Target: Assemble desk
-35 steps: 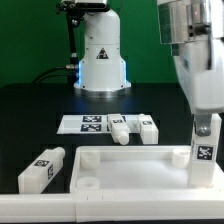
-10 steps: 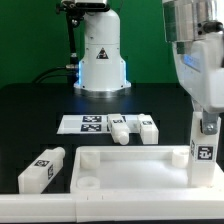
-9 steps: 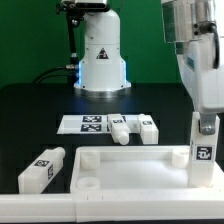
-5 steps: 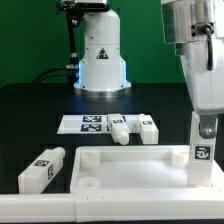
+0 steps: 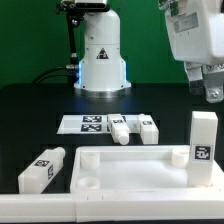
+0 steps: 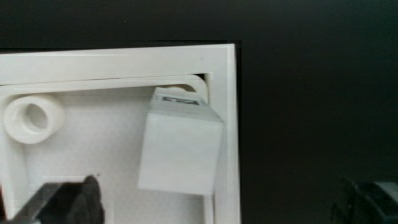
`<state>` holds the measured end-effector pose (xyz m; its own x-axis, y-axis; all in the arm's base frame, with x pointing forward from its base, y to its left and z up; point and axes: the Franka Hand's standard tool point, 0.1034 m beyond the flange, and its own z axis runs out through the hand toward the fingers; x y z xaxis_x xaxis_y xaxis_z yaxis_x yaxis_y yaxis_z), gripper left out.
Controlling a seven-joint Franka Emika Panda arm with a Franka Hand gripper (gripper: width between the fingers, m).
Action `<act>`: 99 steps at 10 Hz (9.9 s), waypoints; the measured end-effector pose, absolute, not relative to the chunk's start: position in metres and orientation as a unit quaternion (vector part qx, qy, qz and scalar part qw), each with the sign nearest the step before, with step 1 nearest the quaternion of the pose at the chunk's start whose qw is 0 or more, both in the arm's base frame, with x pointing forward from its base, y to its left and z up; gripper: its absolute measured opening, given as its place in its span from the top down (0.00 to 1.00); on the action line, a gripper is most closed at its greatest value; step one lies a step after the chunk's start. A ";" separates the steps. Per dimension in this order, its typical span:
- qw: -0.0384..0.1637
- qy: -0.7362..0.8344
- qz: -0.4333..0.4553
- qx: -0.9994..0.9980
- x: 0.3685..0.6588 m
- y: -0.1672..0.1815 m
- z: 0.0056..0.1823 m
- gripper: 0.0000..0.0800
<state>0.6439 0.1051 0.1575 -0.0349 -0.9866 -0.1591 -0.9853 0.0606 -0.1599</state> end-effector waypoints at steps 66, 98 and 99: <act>-0.023 0.079 0.448 -0.890 0.423 0.082 0.025 0.19; 0.001 0.049 -0.281 -0.958 0.590 -0.001 0.186 0.64; -0.021 0.048 -0.313 -0.948 0.590 -0.010 0.186 0.64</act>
Offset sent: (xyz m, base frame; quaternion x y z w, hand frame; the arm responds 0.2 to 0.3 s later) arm 0.0000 0.0000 0.0000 0.0000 0.0000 0.0000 1.0000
